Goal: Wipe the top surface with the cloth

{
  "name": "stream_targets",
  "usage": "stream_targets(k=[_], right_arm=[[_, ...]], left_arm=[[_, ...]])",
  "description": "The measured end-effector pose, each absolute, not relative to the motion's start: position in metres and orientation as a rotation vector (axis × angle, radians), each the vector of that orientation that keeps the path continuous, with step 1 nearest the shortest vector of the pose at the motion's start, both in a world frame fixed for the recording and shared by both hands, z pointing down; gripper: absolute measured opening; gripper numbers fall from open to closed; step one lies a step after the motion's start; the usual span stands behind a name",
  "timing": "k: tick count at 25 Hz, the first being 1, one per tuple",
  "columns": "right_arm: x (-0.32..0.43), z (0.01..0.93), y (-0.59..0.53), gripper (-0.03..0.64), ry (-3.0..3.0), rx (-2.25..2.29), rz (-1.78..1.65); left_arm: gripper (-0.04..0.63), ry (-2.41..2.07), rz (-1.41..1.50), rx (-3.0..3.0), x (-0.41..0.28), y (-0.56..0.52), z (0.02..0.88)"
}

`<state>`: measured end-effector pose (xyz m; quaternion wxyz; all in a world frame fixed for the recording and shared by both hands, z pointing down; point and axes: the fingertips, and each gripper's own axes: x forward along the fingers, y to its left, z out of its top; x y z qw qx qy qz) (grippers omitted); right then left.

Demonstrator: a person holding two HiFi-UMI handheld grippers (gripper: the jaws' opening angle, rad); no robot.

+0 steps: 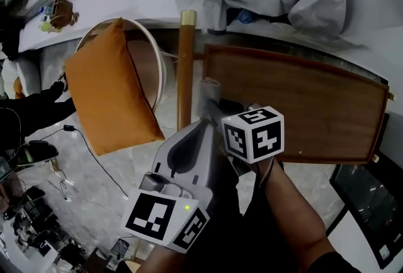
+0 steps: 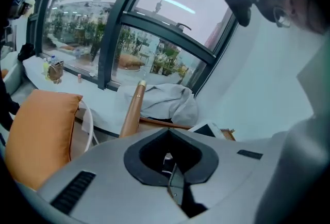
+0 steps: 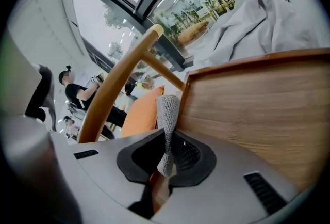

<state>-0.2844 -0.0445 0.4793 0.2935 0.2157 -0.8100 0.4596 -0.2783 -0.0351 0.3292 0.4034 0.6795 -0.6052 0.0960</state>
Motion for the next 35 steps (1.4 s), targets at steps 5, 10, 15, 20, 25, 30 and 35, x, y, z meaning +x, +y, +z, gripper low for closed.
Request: stream_targets(k=[5,10,15,20,25,30,35], right_arm=[[-0.287,0.496,-0.043,0.041,-2.088,0.615,1.168],[-0.253,0.502,-0.047,0.041,-2.02,0.662,1.133],[-0.2,0.506,-0.062,0.041,-1.982,0.728,1.14],[-0.135,0.504,-0.075,0.041,-1.954,0.813,1.146],[-0.077,0.5,-0.086,0.041,-1.933,0.885,1.165],[-0.022,0.498,-0.098,0.041,-1.914,0.948,1.174],[0.037,0.495,-0.111,0.041,-1.888,1.02,1.157]], left_arm=[[0.011,-1.497,0.217,1.731,-0.285,-0.03,0.328],[0.011,-1.469,0.223,1.745,-0.265,-0.035,0.331],[0.011,-1.416,0.27,1.756,-0.225,-0.052,0.351],[0.011,-1.361,0.308,1.764,-0.173,-0.069,0.37],[0.011,-1.324,0.359,1.763,-0.129,-0.083,0.39],[0.011,-1.271,0.418,1.765,-0.082,-0.09,0.41],[0.011,-1.205,0.453,1.795,-0.025,-0.098,0.421]])
